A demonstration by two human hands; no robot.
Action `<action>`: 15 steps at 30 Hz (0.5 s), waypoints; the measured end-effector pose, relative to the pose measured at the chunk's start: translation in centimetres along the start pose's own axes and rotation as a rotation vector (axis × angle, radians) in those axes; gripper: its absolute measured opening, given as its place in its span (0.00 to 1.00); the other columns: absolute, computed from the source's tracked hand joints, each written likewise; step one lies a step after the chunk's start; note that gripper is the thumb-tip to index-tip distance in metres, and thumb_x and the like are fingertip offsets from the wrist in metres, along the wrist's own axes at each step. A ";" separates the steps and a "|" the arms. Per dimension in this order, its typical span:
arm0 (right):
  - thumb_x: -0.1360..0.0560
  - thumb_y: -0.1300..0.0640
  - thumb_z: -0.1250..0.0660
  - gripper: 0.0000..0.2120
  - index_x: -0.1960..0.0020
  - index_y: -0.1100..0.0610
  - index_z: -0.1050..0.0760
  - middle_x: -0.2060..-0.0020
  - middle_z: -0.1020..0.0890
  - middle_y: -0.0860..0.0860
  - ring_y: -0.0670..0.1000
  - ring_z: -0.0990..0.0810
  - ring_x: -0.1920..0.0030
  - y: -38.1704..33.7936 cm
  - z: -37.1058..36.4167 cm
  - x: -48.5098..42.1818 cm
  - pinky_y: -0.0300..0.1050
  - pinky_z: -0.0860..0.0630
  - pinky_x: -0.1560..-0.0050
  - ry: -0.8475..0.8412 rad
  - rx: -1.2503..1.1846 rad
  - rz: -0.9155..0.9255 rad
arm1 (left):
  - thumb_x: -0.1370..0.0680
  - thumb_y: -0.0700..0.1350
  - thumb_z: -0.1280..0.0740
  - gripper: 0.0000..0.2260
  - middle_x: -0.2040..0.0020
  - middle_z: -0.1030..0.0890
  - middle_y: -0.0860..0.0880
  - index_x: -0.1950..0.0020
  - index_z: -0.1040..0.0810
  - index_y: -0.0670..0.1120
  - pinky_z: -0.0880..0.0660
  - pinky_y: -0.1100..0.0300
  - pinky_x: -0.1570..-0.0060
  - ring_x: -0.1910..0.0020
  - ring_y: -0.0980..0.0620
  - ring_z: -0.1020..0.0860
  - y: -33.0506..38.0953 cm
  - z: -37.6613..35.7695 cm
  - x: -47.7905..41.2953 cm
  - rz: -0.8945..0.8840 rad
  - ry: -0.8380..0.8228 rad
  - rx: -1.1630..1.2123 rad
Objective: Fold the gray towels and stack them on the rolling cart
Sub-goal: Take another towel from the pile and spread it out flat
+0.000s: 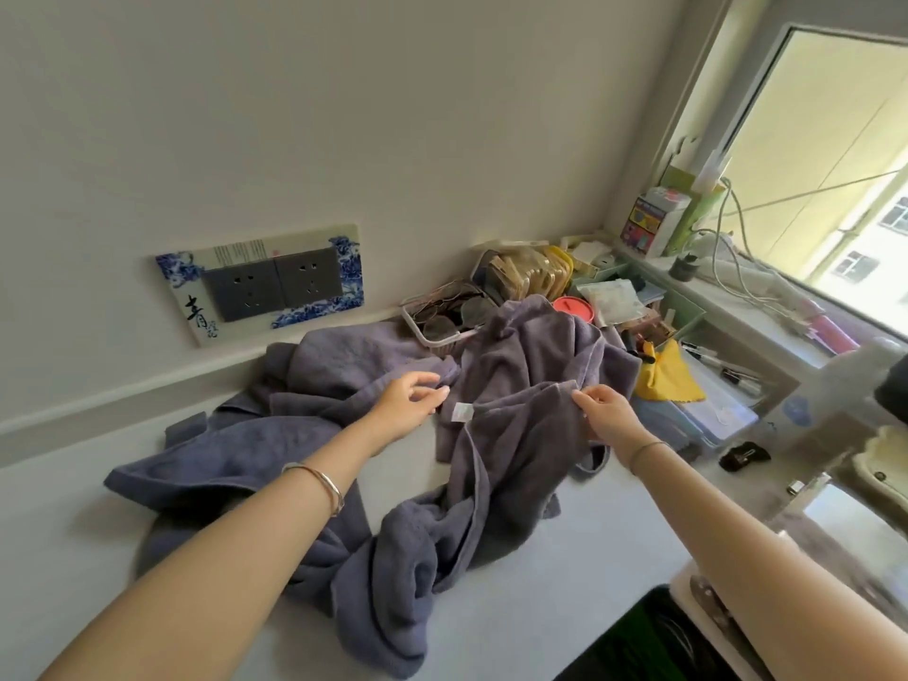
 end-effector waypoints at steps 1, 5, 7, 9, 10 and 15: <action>0.21 0.53 0.39 0.06 0.54 0.55 0.30 0.56 0.24 0.56 0.50 0.25 0.61 0.2 0.0 -0.5 0.43 0.25 0.60 0.049 0.068 0.030 | 0.21 0.46 0.35 0.13 0.50 0.21 0.47 0.39 0.26 0.45 0.29 0.67 0.61 0.56 0.54 0.23 -1.0 0.3 0.0 0.013 0.008 -0.039; 0.25 0.53 0.33 0.11 0.46 0.55 0.30 0.48 0.30 0.48 0.47 0.32 0.47 -2.5 -0.8 -0.2 0.42 0.33 0.43 0.286 0.253 0.363 | 0.19 0.49 0.40 0.10 0.48 0.22 0.46 0.45 0.25 0.45 0.31 0.68 0.63 0.55 0.53 0.25 -4.3 1.1 0.1 0.091 -0.019 -0.155; 0.26 0.53 0.31 0.08 0.50 0.54 0.28 0.50 0.28 0.46 0.46 0.31 0.48 -4.8 -2.2 0.9 0.41 0.34 0.44 0.333 0.304 0.557 | 0.18 0.52 0.45 0.16 0.46 0.22 0.46 0.42 0.25 0.43 0.31 0.65 0.61 0.55 0.51 0.26 -5.2 0.9 0.3 0.159 -0.052 -0.140; 0.26 0.52 0.31 0.07 0.54 0.54 0.27 0.57 0.24 0.46 0.46 0.26 0.56 -5.6 -5.2 1.1 0.41 0.29 0.50 0.139 0.296 0.602 | 0.17 0.54 0.50 0.21 0.46 0.23 0.47 0.38 0.26 0.42 0.31 0.62 0.60 0.51 0.49 0.26 -5.7 0.6 0.6 0.216 -0.070 -0.099; 0.26 0.51 0.31 0.08 0.54 0.54 0.26 0.59 0.22 0.46 0.46 0.24 0.58 -5.2 -7.3 1.0 0.40 0.28 0.52 -0.004 0.311 0.553 | 0.17 0.55 0.51 0.23 0.45 0.23 0.47 0.37 0.26 0.42 0.31 0.62 0.59 0.50 0.48 0.25 -6.0 0.3 0.7 0.235 -0.070 -0.074; 0.29 0.46 0.29 0.32 0.35 0.63 0.36 0.42 0.23 0.55 0.52 0.25 0.41 -0.6 -13.7 -0.3 0.42 0.30 0.44 -0.212 0.262 0.083 | 0.18 0.58 0.57 0.29 0.36 0.25 0.42 0.32 0.29 0.41 0.29 0.58 0.54 0.46 0.46 0.26 -5.4 -0.3 1.4 0.283 -0.058 0.023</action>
Point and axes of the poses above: each hand's wrist, its own x-axis away from the middle knuckle, its own z-axis out of the back of the hand, y = z × x, the point moved 6 cm from there along -x, towards the middle knuckle
